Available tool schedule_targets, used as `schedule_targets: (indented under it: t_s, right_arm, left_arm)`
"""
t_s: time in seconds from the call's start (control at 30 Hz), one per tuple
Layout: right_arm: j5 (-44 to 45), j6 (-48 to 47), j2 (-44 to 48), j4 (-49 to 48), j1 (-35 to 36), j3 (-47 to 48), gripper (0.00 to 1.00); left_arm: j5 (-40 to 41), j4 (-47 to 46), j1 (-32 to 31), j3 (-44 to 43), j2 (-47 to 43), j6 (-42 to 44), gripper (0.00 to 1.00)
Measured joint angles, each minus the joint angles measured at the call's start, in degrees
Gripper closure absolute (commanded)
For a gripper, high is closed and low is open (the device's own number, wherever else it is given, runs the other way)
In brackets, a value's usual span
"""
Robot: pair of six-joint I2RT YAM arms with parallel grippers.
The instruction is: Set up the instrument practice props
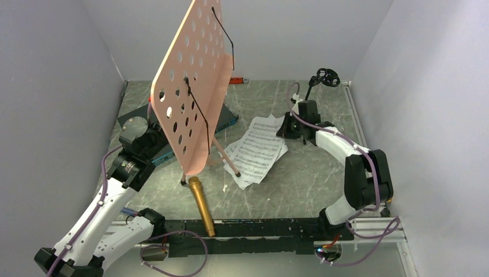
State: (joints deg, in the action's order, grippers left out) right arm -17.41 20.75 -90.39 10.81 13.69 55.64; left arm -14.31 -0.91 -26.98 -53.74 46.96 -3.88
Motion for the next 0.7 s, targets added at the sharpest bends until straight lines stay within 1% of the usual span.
schedule_targets:
  t_s: [0.13, 0.33, 0.63, 0.67, 0.7]
  right_arm:
    - [2.58, -0.24, 4.00, 1.18, 0.00, -0.83, 1.00]
    - [8.20, -0.76, 11.56, 3.67, -0.22, -5.88, 1.00]
    - [22.14, -0.81, 23.45, 6.73, -2.03, -8.98, 1.00]
    - [23.63, -0.61, 24.41, 6.84, -2.21, -9.42, 0.98]
    - [24.98, -0.28, 25.18, 7.21, -2.38, -9.77, 0.91]
  left_arm:
    - [-0.26, 0.46, 0.00, -0.20, -0.04, 0.00, 0.97]
    - [-0.33, 1.66, 0.00, -0.17, -0.94, 0.00, 0.97]
    - [-0.79, 2.12, 0.00, -0.17, -1.31, 0.00, 0.97]
    - [-0.81, 2.27, 0.00, -0.17, -1.46, -0.02, 0.97]
    - [-0.81, 2.47, 0.00, -0.15, -1.66, -0.02, 0.97]
